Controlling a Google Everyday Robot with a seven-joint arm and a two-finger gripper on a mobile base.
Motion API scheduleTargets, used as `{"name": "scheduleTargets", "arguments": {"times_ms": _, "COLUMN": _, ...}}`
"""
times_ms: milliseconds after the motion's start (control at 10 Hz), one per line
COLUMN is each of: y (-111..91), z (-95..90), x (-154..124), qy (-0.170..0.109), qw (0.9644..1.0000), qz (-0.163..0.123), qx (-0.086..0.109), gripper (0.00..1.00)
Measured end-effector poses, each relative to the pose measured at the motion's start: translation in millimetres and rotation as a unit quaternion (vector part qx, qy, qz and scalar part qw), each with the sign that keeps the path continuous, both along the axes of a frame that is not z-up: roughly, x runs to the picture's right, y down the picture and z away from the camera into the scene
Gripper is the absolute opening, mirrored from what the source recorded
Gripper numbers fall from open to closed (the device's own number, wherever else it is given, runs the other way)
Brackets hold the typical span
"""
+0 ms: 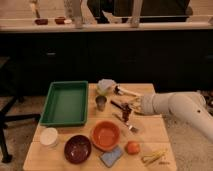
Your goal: Place grapes in table surface
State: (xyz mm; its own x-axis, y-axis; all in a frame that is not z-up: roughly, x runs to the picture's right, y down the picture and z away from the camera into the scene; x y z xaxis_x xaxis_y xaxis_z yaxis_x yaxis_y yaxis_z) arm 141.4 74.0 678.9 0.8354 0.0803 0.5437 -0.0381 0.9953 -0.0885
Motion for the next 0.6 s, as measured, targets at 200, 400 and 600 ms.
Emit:
{"name": "scheduleTargets", "arguments": {"times_ms": 200, "y": 8.6, "z": 5.4, "x": 10.3, "qy": -0.002, "qw": 0.9999, "qz": 0.01, "qx": -0.003, "gripper": 0.0}}
{"name": "scheduleTargets", "arguments": {"times_ms": 400, "y": 15.4, "z": 10.7, "x": 23.5, "qy": -0.004, "qw": 0.9998, "qz": 0.02, "qx": -0.005, "gripper": 0.0}}
{"name": "scheduleTargets", "arguments": {"times_ms": 600, "y": 16.6, "z": 14.2, "x": 35.2, "qy": -0.005, "qw": 0.9996, "qz": 0.027, "qx": -0.005, "gripper": 0.0}}
